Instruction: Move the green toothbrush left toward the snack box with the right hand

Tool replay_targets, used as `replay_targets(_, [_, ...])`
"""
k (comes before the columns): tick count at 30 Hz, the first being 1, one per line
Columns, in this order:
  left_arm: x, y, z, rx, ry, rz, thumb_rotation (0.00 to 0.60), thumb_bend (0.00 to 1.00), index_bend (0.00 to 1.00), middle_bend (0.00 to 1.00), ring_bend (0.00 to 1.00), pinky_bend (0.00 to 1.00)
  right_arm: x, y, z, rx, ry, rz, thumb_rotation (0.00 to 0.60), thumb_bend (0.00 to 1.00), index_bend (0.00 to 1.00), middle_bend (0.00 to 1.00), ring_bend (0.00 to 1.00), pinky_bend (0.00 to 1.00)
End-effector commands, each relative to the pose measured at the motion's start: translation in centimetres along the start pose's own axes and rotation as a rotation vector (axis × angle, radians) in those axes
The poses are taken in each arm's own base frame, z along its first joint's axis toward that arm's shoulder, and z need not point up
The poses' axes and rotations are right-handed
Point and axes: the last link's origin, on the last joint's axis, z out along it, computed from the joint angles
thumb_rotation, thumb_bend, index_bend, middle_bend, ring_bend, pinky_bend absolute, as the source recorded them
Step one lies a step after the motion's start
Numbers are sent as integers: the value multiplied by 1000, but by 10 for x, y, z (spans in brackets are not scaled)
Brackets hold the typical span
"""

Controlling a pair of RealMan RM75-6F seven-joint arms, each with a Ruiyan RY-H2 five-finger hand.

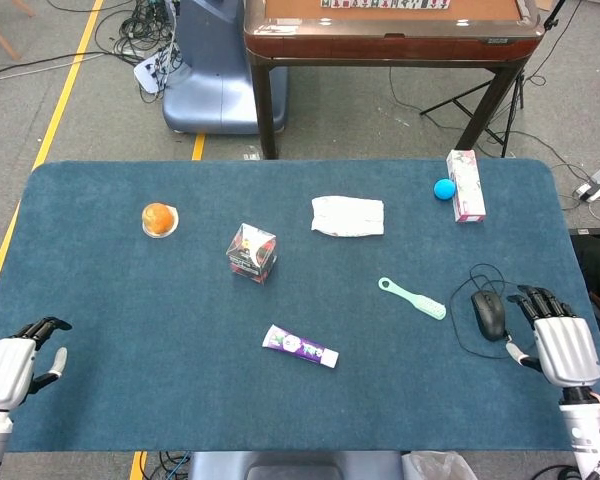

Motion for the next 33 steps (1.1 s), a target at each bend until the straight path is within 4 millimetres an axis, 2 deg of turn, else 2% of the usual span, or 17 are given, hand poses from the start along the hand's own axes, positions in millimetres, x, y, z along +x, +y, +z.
replay_targets(1, [0, -1, 1, 0, -4, -8, 600, 438, 357, 346, 407, 629, -4, -1, 7, 14, 1, -31, 600, 0, 93, 33, 3, 140])
replay_targets(5, [2, -1, 1, 0, 3, -16, 600, 438, 358, 346, 407, 629, -9, -2, 21, 38, -11, -81, 600, 0, 25, 0, 0, 73])
replay_targets(12, [3, -3, 1, 6, 1, -31, 600, 438, 358, 346, 407, 629, -28, -5, 60, 62, -54, -75, 600, 0, 12, 0, 0, 65])
replay_targets(16, [4, -6, 1, 18, 1, -33, 600, 438, 360, 346, 407, 629, -39, -10, 73, 75, -76, -79, 600, 0, 9, 0, 0, 55])
replay_targets(33, [8, -10, -2, 38, 14, -40, 600, 438, 378, 346, 407, 629, -72, -31, 109, 110, -153, -120, 600, 0, 9, 0, 0, 40])
